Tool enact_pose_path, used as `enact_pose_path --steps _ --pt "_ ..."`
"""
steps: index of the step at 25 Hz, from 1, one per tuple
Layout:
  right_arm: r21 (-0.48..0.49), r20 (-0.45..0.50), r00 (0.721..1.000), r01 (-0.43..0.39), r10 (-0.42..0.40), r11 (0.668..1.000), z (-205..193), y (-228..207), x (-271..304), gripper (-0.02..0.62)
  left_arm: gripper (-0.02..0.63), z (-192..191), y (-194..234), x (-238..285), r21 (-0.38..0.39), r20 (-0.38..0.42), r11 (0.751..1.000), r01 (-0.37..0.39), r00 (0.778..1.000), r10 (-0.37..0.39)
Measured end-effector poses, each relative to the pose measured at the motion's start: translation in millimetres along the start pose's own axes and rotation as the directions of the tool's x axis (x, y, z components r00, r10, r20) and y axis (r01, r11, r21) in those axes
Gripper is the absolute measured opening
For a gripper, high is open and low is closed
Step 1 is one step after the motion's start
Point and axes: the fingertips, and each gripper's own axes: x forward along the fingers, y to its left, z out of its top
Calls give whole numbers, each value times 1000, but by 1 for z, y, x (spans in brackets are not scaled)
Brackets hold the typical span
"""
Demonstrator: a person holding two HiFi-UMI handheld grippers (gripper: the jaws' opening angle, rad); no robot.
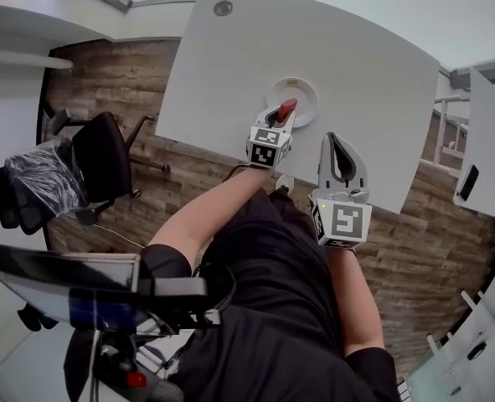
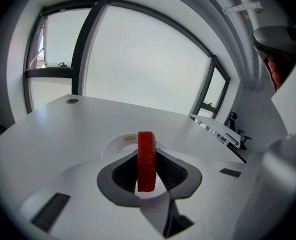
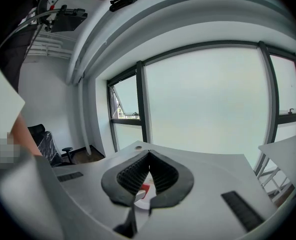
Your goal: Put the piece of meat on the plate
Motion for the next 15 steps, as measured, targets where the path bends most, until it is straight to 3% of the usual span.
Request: enact_pose_path --steps 10,15 --pt "33 -15 1000 26 -25 999 -6 -1 -7 6 97 -6 6 4 -57 -6 998 -15 1000 14" --pt "19 -20 1000 21 -21 1000 -9 5 -9 6 97 -7 6 6 -48 -11 999 -9 1000 9"
